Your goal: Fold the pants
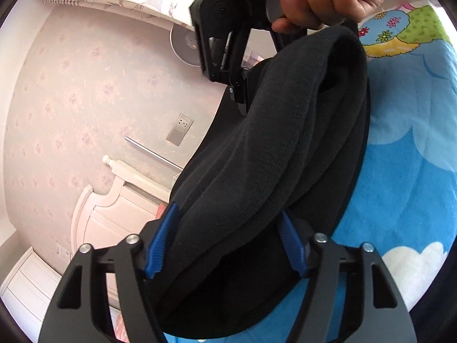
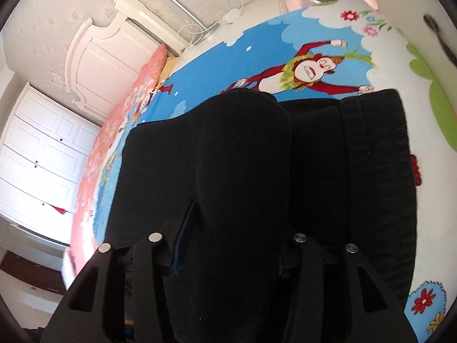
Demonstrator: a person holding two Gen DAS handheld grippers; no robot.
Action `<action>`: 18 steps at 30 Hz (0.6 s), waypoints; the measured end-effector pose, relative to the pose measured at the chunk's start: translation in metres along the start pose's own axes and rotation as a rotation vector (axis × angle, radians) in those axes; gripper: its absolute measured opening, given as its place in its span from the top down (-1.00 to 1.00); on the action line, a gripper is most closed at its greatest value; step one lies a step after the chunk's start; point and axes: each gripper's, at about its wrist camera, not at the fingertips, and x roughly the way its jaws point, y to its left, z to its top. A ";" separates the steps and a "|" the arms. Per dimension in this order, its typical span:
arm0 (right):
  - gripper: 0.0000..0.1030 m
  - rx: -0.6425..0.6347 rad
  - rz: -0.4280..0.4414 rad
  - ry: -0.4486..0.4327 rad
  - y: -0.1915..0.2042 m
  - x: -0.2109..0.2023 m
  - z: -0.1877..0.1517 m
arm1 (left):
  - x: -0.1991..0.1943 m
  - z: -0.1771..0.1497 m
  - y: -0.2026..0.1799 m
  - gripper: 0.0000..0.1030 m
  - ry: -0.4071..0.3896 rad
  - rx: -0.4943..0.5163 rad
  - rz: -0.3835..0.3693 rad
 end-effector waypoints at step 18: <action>0.25 -0.180 -0.368 -0.172 0.045 -0.024 -0.056 | 0.019 0.012 -0.005 0.03 -0.029 -0.048 -0.034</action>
